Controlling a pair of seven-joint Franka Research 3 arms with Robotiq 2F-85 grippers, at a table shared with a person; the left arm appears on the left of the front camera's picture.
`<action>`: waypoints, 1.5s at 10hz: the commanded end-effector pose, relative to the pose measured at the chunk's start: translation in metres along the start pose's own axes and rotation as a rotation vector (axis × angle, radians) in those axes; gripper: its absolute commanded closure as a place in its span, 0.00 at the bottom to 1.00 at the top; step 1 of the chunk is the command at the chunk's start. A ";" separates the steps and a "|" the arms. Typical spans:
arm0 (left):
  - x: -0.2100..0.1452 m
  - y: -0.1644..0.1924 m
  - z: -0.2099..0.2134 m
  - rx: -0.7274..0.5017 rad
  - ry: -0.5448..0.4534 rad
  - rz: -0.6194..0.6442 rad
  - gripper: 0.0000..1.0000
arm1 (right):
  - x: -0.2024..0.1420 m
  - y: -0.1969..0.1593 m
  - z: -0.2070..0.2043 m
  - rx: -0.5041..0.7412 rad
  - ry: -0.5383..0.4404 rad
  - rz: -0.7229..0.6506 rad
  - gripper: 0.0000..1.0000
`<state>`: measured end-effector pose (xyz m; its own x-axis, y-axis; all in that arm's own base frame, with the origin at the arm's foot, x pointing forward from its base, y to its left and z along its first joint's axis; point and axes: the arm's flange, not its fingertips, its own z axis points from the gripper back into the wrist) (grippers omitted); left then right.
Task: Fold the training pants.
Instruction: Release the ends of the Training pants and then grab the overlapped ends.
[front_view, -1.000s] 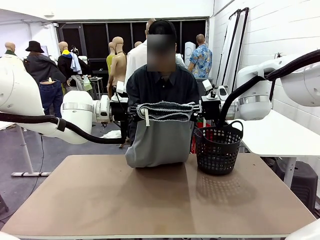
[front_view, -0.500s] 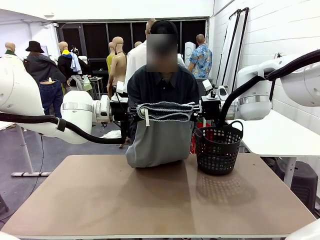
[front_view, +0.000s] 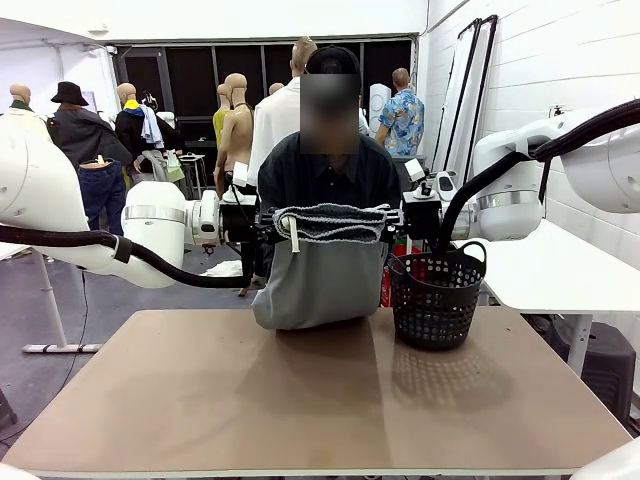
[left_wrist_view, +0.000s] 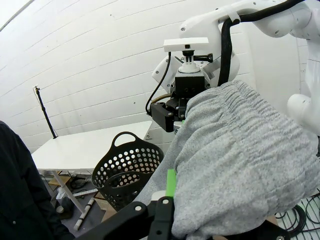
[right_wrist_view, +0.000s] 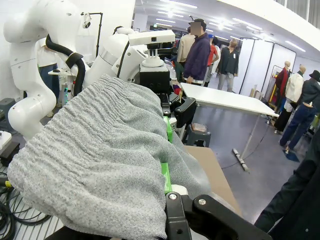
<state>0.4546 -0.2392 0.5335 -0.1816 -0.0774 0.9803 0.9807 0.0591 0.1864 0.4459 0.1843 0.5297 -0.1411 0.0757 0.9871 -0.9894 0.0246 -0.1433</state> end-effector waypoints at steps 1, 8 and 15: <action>0.002 0.000 0.000 -0.004 -0.006 -0.002 1.00 | 0.001 0.002 0.000 0.003 -0.002 0.011 1.00; 0.002 0.000 0.000 -0.004 -0.006 -0.002 1.00 | 0.001 0.002 0.000 0.003 -0.002 0.011 1.00; 0.002 0.000 0.000 -0.004 -0.006 -0.002 1.00 | 0.001 0.002 0.000 0.003 -0.002 0.011 1.00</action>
<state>0.4547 -0.2392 0.5334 -0.1814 -0.0775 0.9803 0.9807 0.0591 0.1862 0.4457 0.1843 0.5300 -0.1419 0.0756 0.9870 -0.9893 0.0246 -0.1442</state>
